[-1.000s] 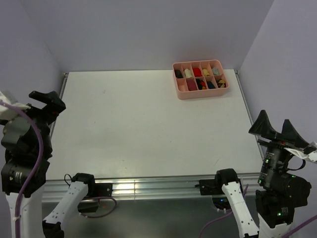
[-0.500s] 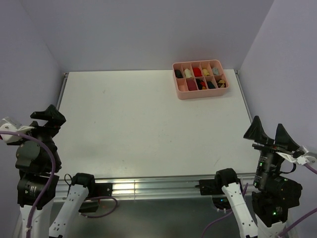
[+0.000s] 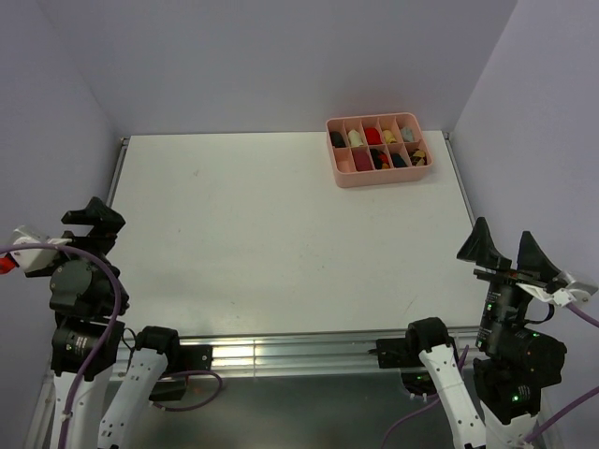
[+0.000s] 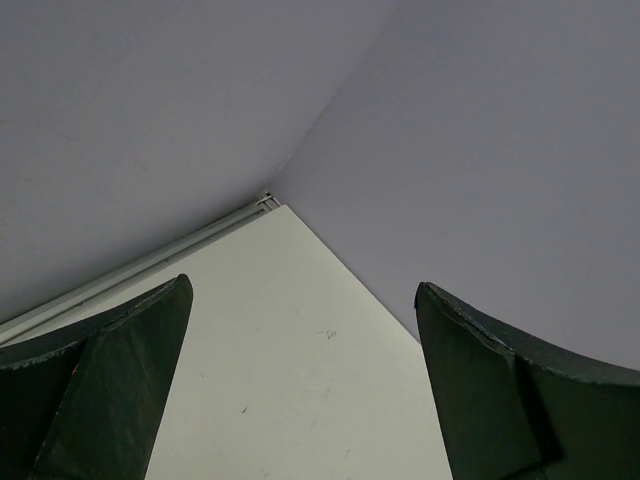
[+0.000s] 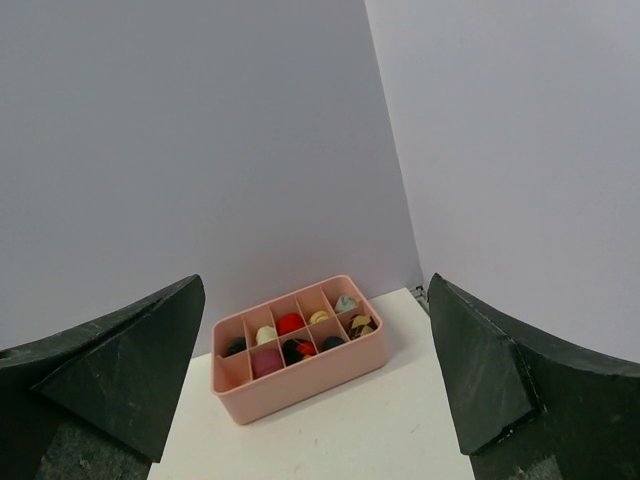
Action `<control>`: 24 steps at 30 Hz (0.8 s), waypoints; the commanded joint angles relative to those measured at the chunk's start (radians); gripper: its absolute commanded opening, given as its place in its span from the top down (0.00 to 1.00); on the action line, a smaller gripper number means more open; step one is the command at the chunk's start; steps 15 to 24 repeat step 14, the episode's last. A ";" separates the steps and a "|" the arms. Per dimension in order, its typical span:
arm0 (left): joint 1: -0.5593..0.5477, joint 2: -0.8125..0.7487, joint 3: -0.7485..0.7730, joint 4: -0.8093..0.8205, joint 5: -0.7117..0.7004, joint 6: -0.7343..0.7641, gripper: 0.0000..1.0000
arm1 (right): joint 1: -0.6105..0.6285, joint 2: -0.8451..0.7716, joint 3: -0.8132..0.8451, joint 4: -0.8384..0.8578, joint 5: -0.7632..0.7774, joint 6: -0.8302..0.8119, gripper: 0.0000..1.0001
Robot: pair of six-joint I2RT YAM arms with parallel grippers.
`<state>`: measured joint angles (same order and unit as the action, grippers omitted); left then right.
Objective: Roll the socks
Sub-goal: Reset both arms
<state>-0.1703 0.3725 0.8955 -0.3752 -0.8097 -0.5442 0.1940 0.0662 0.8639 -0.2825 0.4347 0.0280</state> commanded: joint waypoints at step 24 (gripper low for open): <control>-0.006 -0.015 -0.030 0.073 -0.042 -0.049 0.01 | 0.018 0.007 -0.019 0.060 -0.019 -0.051 0.00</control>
